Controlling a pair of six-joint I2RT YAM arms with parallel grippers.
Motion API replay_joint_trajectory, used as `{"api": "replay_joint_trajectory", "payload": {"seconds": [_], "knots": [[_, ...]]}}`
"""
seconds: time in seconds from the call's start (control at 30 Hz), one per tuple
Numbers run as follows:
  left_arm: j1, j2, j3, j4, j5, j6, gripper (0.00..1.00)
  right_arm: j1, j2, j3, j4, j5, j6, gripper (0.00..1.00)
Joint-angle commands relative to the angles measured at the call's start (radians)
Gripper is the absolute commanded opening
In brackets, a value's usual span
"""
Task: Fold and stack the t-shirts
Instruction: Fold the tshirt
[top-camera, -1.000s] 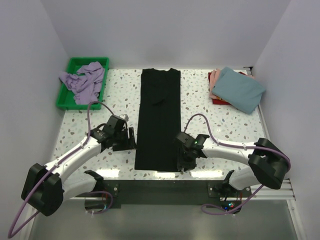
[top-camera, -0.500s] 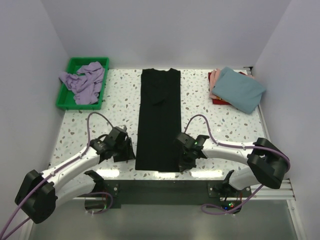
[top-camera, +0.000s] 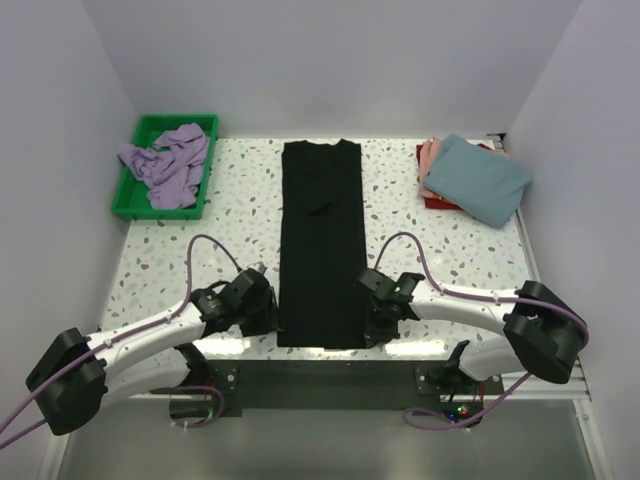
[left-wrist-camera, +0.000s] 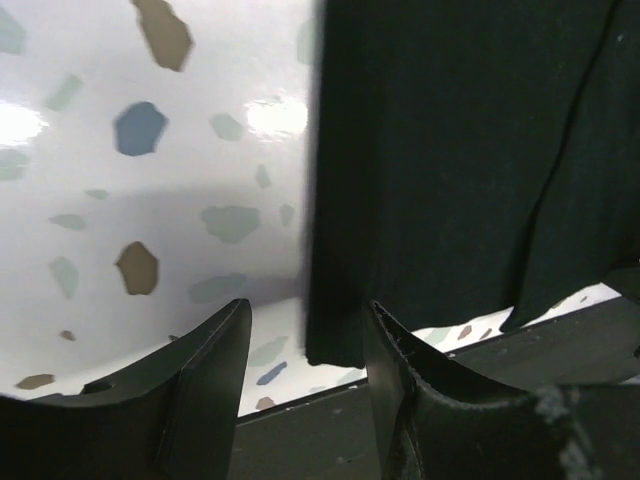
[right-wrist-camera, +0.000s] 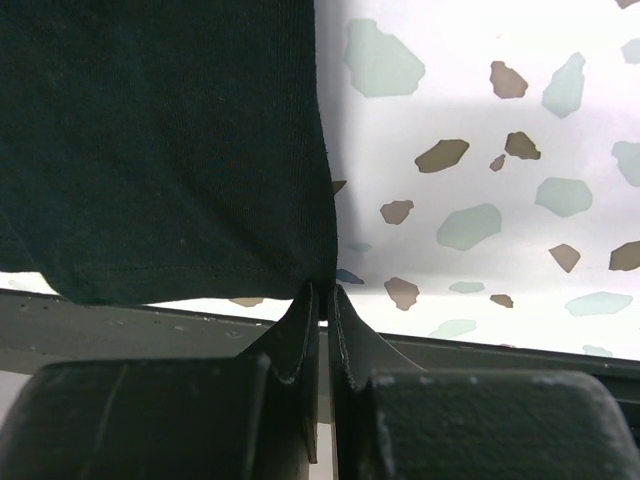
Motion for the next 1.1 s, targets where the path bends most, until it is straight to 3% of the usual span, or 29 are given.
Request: {"api": "replay_joint_trajectory", "payload": {"seconds": [0.0,0.17,0.5,0.73,1.07], "knots": [[-0.050,0.028,-0.018,0.039,-0.015,-0.066,0.53,0.004,-0.019,-0.008,-0.047,0.030,-0.007,0.00],[-0.133,0.054,-0.016,0.002,-0.041,-0.128,0.41,0.002,-0.012,0.003,-0.054,0.032,-0.005,0.00],[-0.247,0.002,-0.033,-0.090,-0.093,-0.250,0.39,0.005,-0.039,-0.006,-0.046,0.033,0.019,0.00],[-0.248,0.054,-0.029,-0.058,-0.130,-0.235,0.35,0.004,-0.058,-0.014,-0.052,0.036,0.024,0.00],[-0.248,0.075,-0.065,0.008,-0.127,-0.236,0.16,0.004,-0.081,-0.023,-0.057,0.038,0.021,0.00]]}}
